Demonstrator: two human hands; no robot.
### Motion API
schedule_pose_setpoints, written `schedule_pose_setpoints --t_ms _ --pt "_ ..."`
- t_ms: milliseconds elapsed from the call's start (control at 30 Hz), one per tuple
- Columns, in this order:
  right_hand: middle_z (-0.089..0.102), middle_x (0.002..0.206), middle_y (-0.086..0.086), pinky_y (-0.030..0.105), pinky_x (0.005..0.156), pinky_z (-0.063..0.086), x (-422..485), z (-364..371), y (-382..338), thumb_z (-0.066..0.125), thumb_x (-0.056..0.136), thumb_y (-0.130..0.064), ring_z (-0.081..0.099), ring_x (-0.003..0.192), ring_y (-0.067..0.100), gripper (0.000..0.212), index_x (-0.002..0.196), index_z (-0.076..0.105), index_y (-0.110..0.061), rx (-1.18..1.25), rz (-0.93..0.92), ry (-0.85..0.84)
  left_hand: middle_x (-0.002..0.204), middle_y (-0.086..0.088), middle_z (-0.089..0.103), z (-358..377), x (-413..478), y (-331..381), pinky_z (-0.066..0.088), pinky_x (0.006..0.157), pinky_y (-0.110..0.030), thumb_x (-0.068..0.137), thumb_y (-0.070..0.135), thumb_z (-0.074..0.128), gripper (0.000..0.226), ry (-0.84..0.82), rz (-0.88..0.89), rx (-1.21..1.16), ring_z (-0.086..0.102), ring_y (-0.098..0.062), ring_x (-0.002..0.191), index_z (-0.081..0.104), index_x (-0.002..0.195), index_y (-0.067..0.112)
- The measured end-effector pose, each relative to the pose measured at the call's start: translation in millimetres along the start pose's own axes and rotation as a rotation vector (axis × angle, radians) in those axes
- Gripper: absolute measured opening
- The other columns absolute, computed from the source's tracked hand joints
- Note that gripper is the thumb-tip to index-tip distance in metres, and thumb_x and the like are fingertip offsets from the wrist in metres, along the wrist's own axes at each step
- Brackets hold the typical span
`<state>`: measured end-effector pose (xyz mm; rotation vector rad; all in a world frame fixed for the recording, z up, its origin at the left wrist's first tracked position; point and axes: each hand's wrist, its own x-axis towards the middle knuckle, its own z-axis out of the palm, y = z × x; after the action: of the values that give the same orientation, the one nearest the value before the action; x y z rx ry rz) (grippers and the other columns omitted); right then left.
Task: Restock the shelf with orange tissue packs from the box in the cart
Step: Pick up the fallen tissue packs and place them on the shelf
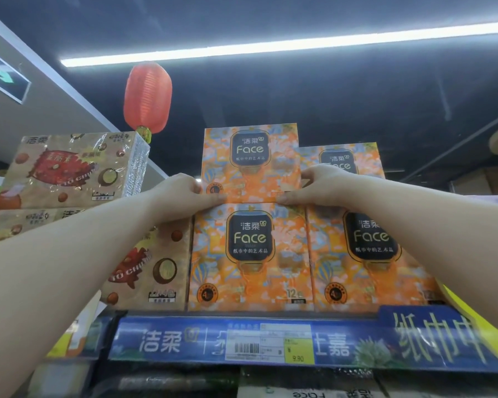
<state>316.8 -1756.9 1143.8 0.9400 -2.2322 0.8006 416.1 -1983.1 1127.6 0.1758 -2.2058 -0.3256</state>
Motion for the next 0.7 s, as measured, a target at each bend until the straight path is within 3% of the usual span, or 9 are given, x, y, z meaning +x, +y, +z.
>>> schedule_pose_setpoints --t_ms 100,333,433,567,633,700 --pt "0.054 0.132 0.005 0.036 0.093 0.048 -0.5 0.4 1.0 0.072 0.069 -0.060 0.054 0.117 0.026 0.085 0.136 0.048 -0.013 -0.034 -0.003 0.008 0.074 0.008 0.062 1.3 -2.9 0.9 0.040 0.055 -0.020 0.082 0.053 0.063 0.034 -0.007 0.006 -0.019 0.059 -0.006 0.067 0.060 0.070 0.021" --pt "0.059 0.121 0.005 0.030 0.082 0.043 -0.2 5.5 0.3 0.069 0.071 -0.061 0.055 0.104 0.023 0.070 0.118 0.058 -0.011 -0.088 -0.034 0.054 0.078 0.006 0.063 2.0 -4.2 2.5 0.051 0.085 -0.038 0.078 0.062 0.061 0.041 0.040 -0.030 0.086 0.062 -0.020 0.084 0.059 0.066 0.023" --pt "0.059 0.120 0.004 0.029 0.081 0.042 -0.3 5.3 -0.1 0.069 0.071 -0.062 0.053 0.102 0.021 0.069 0.118 0.058 -0.011 -0.090 -0.043 0.063 0.085 0.004 0.066 0.3 -5.7 4.1 0.050 0.090 -0.041 0.076 0.064 0.061 0.042 0.048 -0.050 0.069 0.063 -0.022 0.090 0.064 0.073 0.023" --pt "0.058 0.123 0.004 0.029 0.082 0.041 -1.9 4.6 0.3 0.068 0.072 -0.062 0.054 0.109 0.023 0.071 0.120 0.057 -0.012 -0.088 -0.029 0.054 0.082 0.011 0.063 2.0 -9.7 6.5 0.051 0.090 -0.040 0.080 0.061 0.059 0.033 0.014 -0.055 0.052 0.064 -0.020 0.090 0.057 0.070 0.030" --pt "0.058 0.124 0.004 0.029 0.082 0.042 -2.7 3.0 -0.9 0.068 0.072 -0.062 0.055 0.110 0.023 0.072 0.121 0.057 -0.012 -0.079 -0.025 0.056 0.089 0.009 0.066 1.4 -10.8 5.5 0.050 0.092 -0.041 0.081 0.061 0.058 0.032 0.034 -0.037 0.042 0.064 -0.020 0.094 0.060 0.078 0.029" --pt "0.056 0.129 0.005 0.031 0.086 0.042 -5.1 0.5 -2.7 0.068 0.074 -0.059 0.053 0.115 0.024 0.074 0.129 0.052 -0.012 -0.065 -0.037 0.072 0.109 0.002 0.067 0.2 -11.2 5.1 0.047 0.093 -0.038 0.082 0.060 0.056 0.039 0.064 -0.019 0.036 0.061 -0.021 0.101 0.063 0.098 0.026"
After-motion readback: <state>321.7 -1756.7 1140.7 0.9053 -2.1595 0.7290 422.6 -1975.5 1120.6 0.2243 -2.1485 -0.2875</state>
